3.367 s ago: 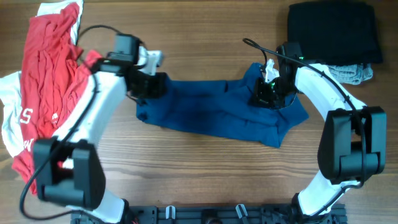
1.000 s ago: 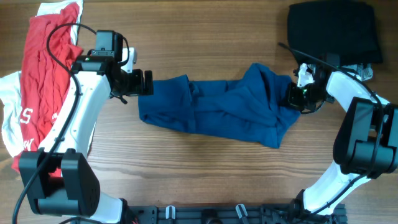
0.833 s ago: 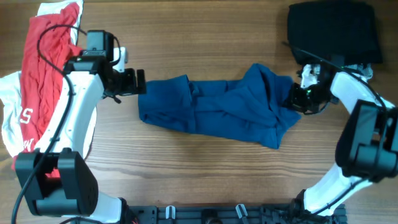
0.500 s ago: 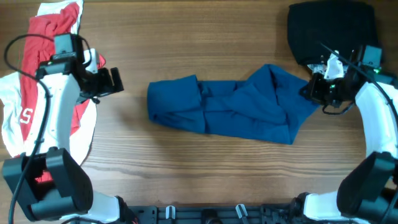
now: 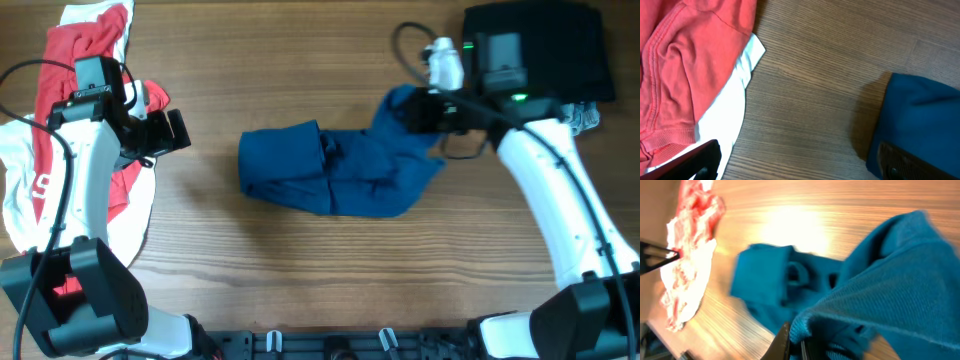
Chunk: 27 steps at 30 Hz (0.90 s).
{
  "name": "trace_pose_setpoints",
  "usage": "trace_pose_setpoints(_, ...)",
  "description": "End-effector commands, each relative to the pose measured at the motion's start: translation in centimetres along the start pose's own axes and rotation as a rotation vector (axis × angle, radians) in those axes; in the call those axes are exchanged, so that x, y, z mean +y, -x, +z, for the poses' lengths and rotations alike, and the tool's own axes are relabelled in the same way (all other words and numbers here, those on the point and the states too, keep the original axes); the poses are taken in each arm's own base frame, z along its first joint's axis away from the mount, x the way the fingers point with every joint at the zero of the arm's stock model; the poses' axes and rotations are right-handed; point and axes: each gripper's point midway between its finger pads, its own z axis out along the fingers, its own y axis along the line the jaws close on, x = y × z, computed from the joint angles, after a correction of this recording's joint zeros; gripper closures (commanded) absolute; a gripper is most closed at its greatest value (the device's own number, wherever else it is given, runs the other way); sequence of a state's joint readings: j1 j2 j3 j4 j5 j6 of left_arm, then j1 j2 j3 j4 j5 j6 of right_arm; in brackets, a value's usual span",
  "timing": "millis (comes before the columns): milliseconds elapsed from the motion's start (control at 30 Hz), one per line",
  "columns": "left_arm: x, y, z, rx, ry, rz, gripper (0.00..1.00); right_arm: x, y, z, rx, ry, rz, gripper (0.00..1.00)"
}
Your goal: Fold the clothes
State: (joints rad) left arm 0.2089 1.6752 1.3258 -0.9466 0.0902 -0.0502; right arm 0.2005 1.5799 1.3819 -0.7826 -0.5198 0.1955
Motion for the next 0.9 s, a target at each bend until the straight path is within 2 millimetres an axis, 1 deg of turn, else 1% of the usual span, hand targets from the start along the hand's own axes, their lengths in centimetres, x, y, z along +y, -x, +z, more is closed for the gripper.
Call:
trace_pose_setpoints(0,0.1,0.7,-0.9,-0.033,0.006,0.007,0.00,6.5,0.6,1.2,-0.051,0.058,-0.015,0.96)
trace_pose_setpoints(33,0.1,0.8,-0.9,-0.035,0.006,0.008,0.00,7.6,0.4,1.9,-0.052,0.061,-0.030,0.96)
trace_pose_setpoints(100,0.1,0.9,-0.9,-0.040,0.006,0.008,0.00,10.1,-0.5,4.3,-0.032,0.086,-0.077,0.96)
trace_pose_setpoints(133,0.1,1.0,-0.9,-0.043,0.005,0.008,0.00,10.9,-1.0,5.3,-0.018,0.100,-0.089,0.96)
trace_pose_setpoints(167,0.1,1.0,-0.9,-0.044,0.005,0.008,0.00,11.8,-1.7,6.9,0.006,0.115,-0.102,0.96)
trace_pose_setpoints(200,0.1,1.0,-0.9,-0.044,0.005,0.008,0.00,12.4,-2.2,8.1,0.020,0.126,-0.115,0.96)
trace_pose_setpoints(233,0.1,1.0,-0.9,-0.046,0.005,0.009,0.00,13.3,-3.0,9.8,0.042,0.146,-0.135,0.96)
trace_pose_setpoints(300,0.1,1.1,-0.9,-0.048,0.005,0.009,0.00,14.8,-4.2,12.0,0.074,0.198,-0.159,0.96)
trace_pose_setpoints(433,0.1,1.1,-0.9,-0.047,0.004,0.009,0.00,16.7,-6.8,16.8,0.119,0.247,-0.177,0.96)
trace_pose_setpoints(533,-0.1,1.1,-0.9,-0.046,-0.003,0.008,0.00,17.9,-7.1,18.3,0.117,0.309,-0.190,0.96)
trace_pose_setpoints(600,-0.1,1.1,-0.9,-0.046,-0.007,-0.008,0.00,18.7,-6.5,18.6,0.088,0.347,-0.187,0.96)
trace_pose_setpoints(633,-0.1,1.1,-0.9,-0.046,-0.007,-0.010,0.00,19.3,-5.9,18.5,0.059,0.369,-0.200,0.96)
trace_pose_setpoints(667,-0.1,1.1,-0.9,-0.046,-0.007,-0.010,0.00,19.5,-5.6,18.4,0.047,0.378,-0.206,0.92)
trace_pose_setpoints(733,-0.1,1.1,-0.9,-0.046,-0.007,-0.010,0.00,19.6,-5.5,18.3,0.040,0.380,-0.213,0.52)
trace_pose_setpoints(767,-0.1,1.1,-0.9,-0.046,-0.007,-0.010,0.00,19.4,-5.4,18.3,0.041,0.365,-0.225,0.34)
trace_pose_setpoints(800,-0.1,1.1,-0.9,-0.046,-0.007,-0.010,0.00,18.9,-5.1,18.4,0.039,0.329,-0.223,0.25)
trace_pose_setpoints(867,-0.1,1.1,-0.9,-0.046,-0.007,-0.010,0.00,18.2,-4.2,17.8,0.039,0.275,-0.246,0.19)
